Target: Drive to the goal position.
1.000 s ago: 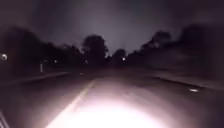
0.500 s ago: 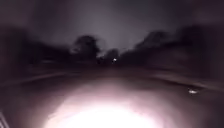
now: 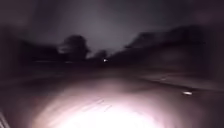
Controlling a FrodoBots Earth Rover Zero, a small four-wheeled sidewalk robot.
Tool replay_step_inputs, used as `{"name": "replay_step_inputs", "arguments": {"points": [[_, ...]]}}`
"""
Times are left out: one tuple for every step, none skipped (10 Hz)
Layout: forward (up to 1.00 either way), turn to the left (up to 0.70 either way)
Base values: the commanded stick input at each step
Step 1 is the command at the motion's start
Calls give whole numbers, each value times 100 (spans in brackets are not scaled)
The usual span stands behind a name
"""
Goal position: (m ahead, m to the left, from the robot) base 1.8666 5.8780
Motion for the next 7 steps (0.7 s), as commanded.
{"name": "replay_step_inputs", "arguments": {"points": [[70, 0], [70, 0], [70, 0], [70, 0], [70, 0], [70, 0], [70, 0]]}}
